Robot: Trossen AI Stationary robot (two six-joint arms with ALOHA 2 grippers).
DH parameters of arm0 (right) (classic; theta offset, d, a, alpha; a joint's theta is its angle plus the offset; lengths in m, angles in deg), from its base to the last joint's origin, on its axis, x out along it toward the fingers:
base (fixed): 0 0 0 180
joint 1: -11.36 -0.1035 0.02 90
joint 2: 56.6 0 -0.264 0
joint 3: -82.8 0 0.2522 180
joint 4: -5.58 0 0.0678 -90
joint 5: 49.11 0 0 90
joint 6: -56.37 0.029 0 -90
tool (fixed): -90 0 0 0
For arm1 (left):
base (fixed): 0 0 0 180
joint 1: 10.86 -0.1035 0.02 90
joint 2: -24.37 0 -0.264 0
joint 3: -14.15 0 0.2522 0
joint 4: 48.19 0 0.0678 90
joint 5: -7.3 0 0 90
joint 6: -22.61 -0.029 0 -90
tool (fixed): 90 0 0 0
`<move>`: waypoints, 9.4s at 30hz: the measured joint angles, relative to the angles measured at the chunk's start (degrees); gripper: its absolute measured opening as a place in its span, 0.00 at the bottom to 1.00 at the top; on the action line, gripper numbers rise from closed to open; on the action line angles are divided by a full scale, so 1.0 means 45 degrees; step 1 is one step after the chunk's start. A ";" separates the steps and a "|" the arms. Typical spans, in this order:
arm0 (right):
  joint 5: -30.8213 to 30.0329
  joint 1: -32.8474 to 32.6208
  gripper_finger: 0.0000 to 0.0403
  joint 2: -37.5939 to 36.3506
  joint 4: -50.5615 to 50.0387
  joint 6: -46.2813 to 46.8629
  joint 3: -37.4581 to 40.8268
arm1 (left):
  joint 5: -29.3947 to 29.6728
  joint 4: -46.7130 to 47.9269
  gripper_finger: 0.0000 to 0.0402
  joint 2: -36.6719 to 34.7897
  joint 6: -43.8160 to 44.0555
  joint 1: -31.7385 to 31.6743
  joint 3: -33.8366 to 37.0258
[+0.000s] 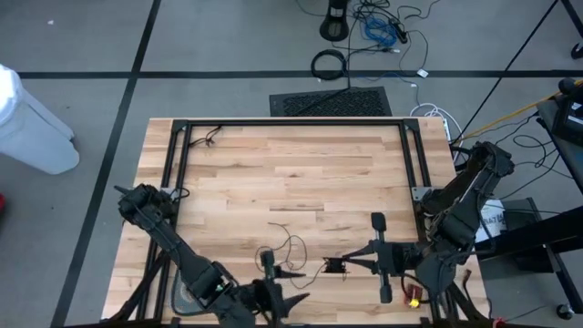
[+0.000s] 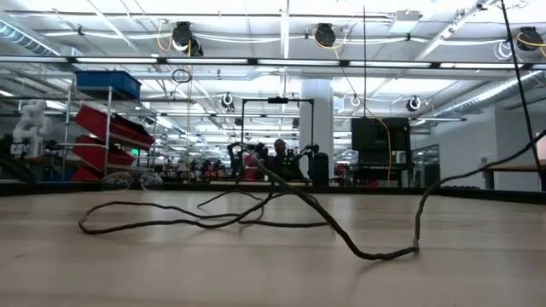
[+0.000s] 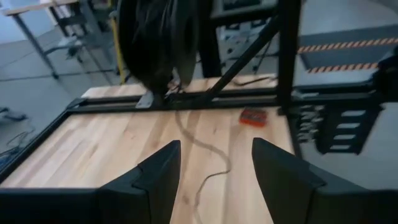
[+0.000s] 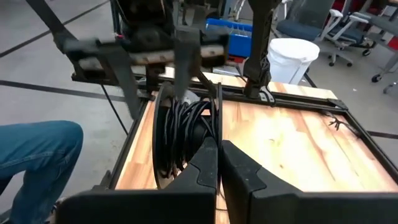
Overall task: Coil cords
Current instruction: Coil the black wire onto the spool
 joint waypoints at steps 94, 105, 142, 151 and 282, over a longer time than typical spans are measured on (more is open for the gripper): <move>-0.2364 -0.0787 0.00 -0.3763 -0.5898 0.2265 0.0000 | -0.7229 -1.2209 0.40 -0.0885 -0.3614 -0.4169 0.7597; -0.2422 -0.0787 0.00 -0.3428 -0.5883 0.2338 0.0000 | -0.9475 -1.2716 0.68 0.1217 -0.2676 -0.5388 0.6698; -0.2839 -0.0533 0.00 -0.3229 -0.5204 0.1341 0.0000 | -1.0263 -1.2840 0.46 0.3517 -0.1284 -0.5950 0.4294; -0.2771 -0.0306 0.00 -0.3229 -0.5207 0.1255 0.0000 | -0.9590 -1.2825 0.29 0.3517 -0.1297 -0.5950 0.4294; 0.2346 0.4260 0.00 0.0801 -0.0317 -0.0870 -0.0005 | -0.2549 -0.6613 0.01 -0.1326 0.1160 -0.2835 0.4313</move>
